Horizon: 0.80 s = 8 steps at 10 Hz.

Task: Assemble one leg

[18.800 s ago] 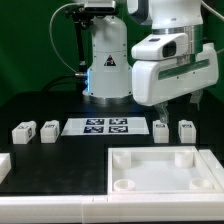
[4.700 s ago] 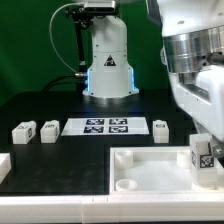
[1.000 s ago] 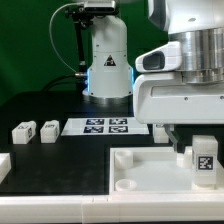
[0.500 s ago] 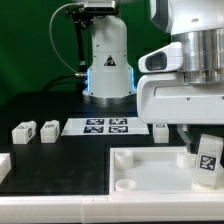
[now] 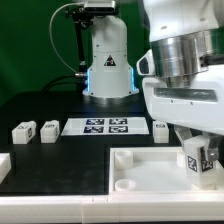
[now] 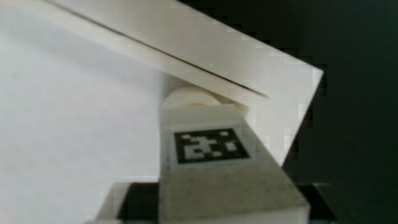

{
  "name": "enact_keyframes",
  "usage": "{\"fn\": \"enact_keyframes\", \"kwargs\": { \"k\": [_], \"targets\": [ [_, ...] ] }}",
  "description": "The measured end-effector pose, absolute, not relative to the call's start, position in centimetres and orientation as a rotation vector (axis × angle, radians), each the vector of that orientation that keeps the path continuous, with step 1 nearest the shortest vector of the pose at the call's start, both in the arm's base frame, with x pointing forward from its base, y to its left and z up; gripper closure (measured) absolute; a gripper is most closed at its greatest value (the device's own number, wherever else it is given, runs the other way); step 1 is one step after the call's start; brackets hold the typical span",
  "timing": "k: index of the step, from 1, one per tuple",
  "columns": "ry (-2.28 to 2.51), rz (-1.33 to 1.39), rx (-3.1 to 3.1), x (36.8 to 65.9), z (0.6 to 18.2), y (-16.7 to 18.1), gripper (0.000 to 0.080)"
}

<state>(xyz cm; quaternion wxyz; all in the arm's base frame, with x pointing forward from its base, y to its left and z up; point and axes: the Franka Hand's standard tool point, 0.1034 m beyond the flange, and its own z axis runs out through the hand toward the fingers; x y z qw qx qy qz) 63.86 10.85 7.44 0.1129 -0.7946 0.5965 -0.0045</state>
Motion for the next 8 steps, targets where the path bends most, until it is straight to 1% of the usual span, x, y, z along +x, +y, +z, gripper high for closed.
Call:
{"fn": "enact_keyframes", "kwargs": {
  "k": [1,2,4,6,7,8],
  "targets": [
    [1.919,0.029,-2.176,63.81,7.38,10.91,0.0500],
    [1.967,0.043,-2.134,63.77,7.37,10.93,0.0501],
    [1.954,0.042,-2.147,63.75,7.35,10.95,0.0501],
    [1.835,0.023,-2.251,63.74,7.35,10.98,0.0494],
    [1.618,-0.001,-2.436,63.71,7.46,11.12,0.0315],
    [1.329,-0.048,-2.614,63.79,7.49,10.99,0.0188]
  ]
}}
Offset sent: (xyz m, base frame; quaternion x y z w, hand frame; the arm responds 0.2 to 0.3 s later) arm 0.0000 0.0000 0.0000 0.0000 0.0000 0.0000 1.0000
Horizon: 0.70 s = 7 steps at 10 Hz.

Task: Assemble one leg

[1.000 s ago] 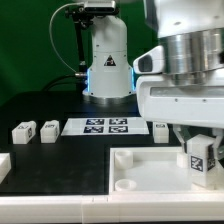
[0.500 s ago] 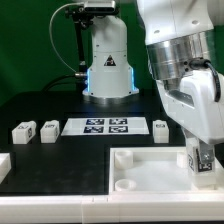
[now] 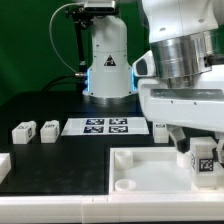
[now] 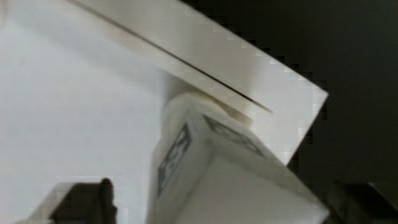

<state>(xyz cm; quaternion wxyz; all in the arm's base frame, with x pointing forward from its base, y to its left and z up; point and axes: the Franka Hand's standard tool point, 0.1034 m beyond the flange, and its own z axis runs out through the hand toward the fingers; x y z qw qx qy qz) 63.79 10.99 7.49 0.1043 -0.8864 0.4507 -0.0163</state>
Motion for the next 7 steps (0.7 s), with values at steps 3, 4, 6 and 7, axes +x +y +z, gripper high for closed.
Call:
{"fn": "enact_keyframes", "kwargs": {
  "k": [3,4,6,7],
  "targets": [
    [0.802,-0.112,-2.858,63.76,7.42,10.76,0.0152],
    [0.532,-0.141,-2.960,63.86,7.53,10.72,0.0152],
    [0.047,-0.197,-3.096,64.35,8.13,11.72,0.0151],
    [0.023,-0.198,-3.097,64.34,8.03,11.45,0.0151]
  ]
}}
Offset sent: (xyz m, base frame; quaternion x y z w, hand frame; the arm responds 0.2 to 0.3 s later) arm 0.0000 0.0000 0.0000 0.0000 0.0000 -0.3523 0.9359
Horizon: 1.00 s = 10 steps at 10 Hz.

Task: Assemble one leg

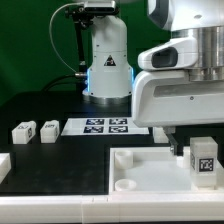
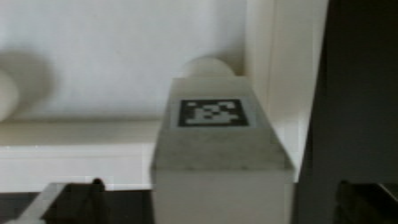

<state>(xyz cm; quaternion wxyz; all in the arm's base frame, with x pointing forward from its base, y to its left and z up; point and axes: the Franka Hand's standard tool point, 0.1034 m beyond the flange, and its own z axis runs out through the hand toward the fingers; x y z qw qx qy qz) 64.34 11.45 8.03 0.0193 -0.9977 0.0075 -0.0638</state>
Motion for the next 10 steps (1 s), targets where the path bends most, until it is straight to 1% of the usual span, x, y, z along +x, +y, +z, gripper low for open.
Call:
{"fn": "enact_keyframes", "kwargs": {
  "k": [1,2,3,4,5,6,8,10],
  "targets": [
    [0.117,-0.196,-3.090,64.3,8.0,11.5,0.0274],
    [0.118,-0.196,-3.091,64.3,8.0,11.5,0.0274],
    [0.218,-0.193,-3.080,64.3,8.0,11.5,0.0452],
    [0.451,-0.184,-3.046,64.3,8.0,11.3,0.0508],
    [0.529,-0.182,-3.032,64.3,8.0,11.3,0.0508],
    [0.737,-0.170,-2.977,64.2,7.9,11.2,0.0508],
    [1.442,-0.125,-2.679,64.0,7.8,10.6,0.0508],
    [1.879,-0.039,-2.334,63.7,7.7,10.5,0.0505]
  ]
}}
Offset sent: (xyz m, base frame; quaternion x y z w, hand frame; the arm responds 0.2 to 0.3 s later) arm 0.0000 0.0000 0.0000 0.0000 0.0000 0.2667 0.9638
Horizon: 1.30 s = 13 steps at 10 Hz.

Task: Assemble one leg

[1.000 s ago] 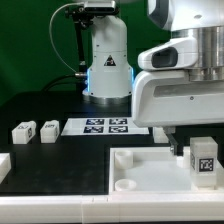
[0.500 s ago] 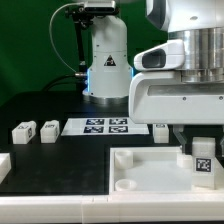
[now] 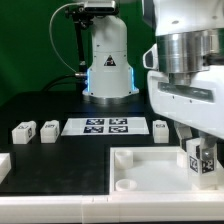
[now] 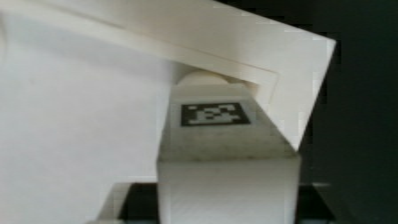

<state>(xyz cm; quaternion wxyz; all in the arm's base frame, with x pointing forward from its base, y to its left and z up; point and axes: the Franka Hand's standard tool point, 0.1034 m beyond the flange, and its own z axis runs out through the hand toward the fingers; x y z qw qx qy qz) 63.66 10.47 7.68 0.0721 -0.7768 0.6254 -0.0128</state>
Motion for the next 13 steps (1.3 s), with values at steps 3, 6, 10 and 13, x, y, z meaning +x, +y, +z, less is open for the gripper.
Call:
{"fn": "enact_keyframes", "kwargs": {
  "k": [3,6,10,13],
  "targets": [
    [2.188,0.031,-2.010,63.4,7.6,10.8,0.0505],
    [1.896,-0.033,-2.294,63.5,7.4,11.3,0.0252],
    [1.225,-0.105,-2.737,63.4,7.3,11.4,0.0151],
    [0.405,-0.119,-3.082,63.8,8.0,12.2,0.0150]
  ]
}}
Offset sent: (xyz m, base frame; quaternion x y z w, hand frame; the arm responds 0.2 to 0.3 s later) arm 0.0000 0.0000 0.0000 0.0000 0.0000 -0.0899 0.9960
